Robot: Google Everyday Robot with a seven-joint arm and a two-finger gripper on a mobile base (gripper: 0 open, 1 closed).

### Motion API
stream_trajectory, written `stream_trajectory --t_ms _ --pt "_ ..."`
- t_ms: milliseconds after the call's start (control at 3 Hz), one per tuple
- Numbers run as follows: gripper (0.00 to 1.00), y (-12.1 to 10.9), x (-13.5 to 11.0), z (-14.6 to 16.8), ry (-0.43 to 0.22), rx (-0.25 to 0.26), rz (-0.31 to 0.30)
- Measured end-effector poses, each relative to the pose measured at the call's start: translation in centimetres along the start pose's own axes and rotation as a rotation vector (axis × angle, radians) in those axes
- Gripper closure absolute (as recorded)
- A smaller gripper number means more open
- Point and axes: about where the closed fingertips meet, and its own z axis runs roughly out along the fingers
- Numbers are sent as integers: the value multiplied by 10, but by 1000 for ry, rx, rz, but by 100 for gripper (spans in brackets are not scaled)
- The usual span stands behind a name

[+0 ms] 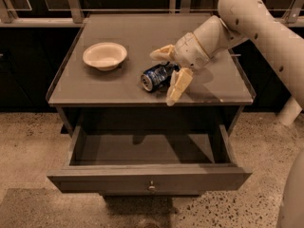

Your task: Place pepsi can into top drawer

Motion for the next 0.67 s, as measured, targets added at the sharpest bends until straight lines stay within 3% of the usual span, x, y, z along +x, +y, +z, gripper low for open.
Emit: stream_trajectory --t_ms 333,667 --pt "0 -4 2 3 17 12 -9" --pt "15 -4 3 3 18 13 -10"
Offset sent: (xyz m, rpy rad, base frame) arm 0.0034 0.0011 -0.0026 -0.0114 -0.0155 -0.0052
